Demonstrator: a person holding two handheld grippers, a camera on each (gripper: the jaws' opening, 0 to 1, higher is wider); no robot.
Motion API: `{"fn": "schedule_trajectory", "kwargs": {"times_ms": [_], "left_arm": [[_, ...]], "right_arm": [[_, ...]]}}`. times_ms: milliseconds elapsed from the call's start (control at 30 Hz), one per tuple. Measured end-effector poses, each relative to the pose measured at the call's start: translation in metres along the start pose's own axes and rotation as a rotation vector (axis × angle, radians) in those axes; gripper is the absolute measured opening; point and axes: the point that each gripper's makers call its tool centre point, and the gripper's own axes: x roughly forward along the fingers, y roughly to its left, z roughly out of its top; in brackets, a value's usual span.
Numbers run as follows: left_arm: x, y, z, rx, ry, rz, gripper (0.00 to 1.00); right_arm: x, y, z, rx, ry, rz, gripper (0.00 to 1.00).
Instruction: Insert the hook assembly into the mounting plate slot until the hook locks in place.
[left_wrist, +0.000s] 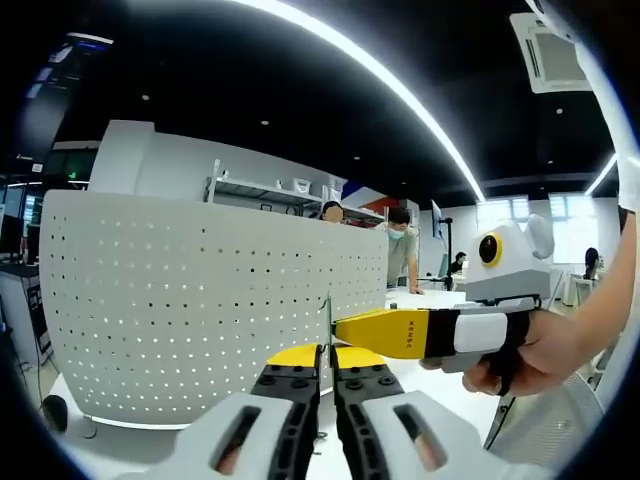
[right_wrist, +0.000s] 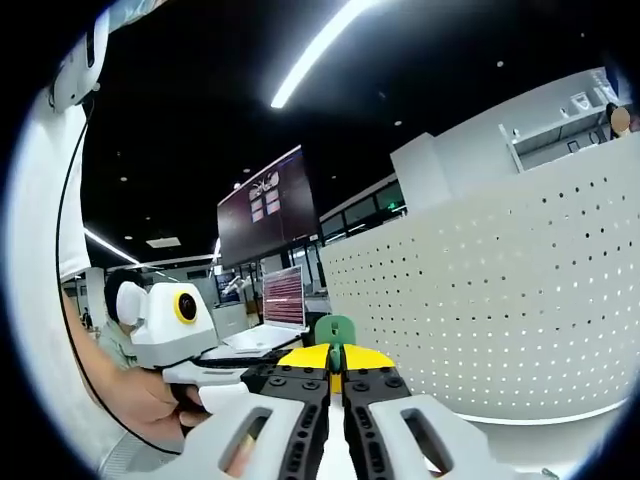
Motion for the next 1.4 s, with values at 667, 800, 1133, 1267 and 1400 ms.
{"fn": "schedule_trajectory", "kwargs": {"times_ms": [667, 800, 1133, 1267, 1400], "left_arm": [[0.0, -0.002, -0.017, -0.051, 0.053, -0.025, 0.65], [0.001, 0.007, -0.018, -0.038, 0.056, 0.009, 0.83], [-0.002, 0.015, -0.019, -0.037, 0.055, 0.038, 0.84], [-0.001, 0.015, -0.018, -0.041, 0.056, 0.04, 0.83], [-0.002, 0.016, -0.019, -0.043, 0.056, 0.045, 0.82]], "right_arm": [[-0.001, -0.001, 0.004, 0.015, -0.009, -0.002, 0.0], [0.0, 0.0, 0.004, 0.015, -0.006, 0.001, 0.0], [0.0, 0.0, 0.004, 0.035, -0.001, -0.005, 0.0], [0.0, -0.003, 0.006, 0.017, -0.004, -0.031, 0.0], [-0.004, -0.017, 0.01, -0.014, -0.014, -0.11, 0.0]]}}
